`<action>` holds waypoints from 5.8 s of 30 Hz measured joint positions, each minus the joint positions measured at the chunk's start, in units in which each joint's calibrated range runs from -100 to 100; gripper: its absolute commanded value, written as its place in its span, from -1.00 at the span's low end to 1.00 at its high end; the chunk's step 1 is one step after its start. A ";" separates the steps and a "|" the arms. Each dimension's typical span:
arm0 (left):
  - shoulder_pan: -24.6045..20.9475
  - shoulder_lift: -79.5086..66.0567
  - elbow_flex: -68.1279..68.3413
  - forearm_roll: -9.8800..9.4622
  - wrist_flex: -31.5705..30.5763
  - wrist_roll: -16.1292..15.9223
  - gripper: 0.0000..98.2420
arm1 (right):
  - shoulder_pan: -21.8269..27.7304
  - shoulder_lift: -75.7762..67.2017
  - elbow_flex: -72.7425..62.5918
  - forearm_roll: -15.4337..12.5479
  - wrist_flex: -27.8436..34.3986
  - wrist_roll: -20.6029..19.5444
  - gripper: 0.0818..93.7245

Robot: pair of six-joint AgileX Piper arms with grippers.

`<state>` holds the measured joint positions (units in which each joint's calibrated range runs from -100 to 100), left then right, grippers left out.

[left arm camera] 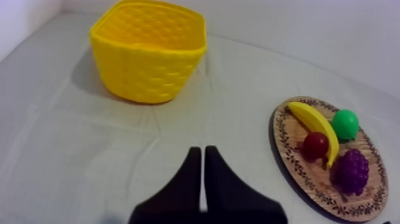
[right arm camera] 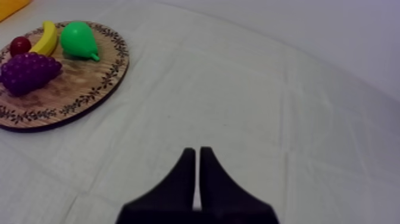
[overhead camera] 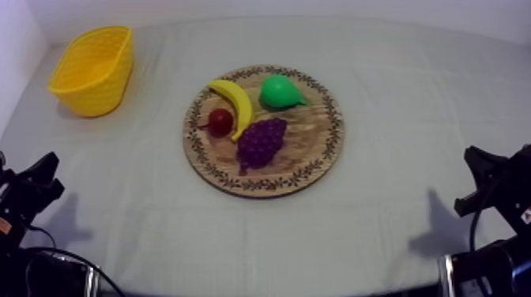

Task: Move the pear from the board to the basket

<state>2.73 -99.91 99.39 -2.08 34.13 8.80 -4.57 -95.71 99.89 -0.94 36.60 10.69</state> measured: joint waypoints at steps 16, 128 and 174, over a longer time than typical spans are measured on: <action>0.06 0.00 0.00 0.00 0.00 0.00 -1.00 | 0.00 0.00 0.00 0.00 0.00 -0.03 -0.99; 24.57 136.45 -127.51 11.89 42.21 5.45 -1.00 | 0.00 0.00 0.00 0.00 0.00 -0.01 -0.99; 23.29 135.42 -129.64 11.87 53.09 -35.77 -0.14 | 0.00 0.00 0.00 0.00 0.00 0.00 -0.99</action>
<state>26.02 35.52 -30.25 9.79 87.22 -26.96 -4.57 -95.71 99.89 -0.94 36.60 10.69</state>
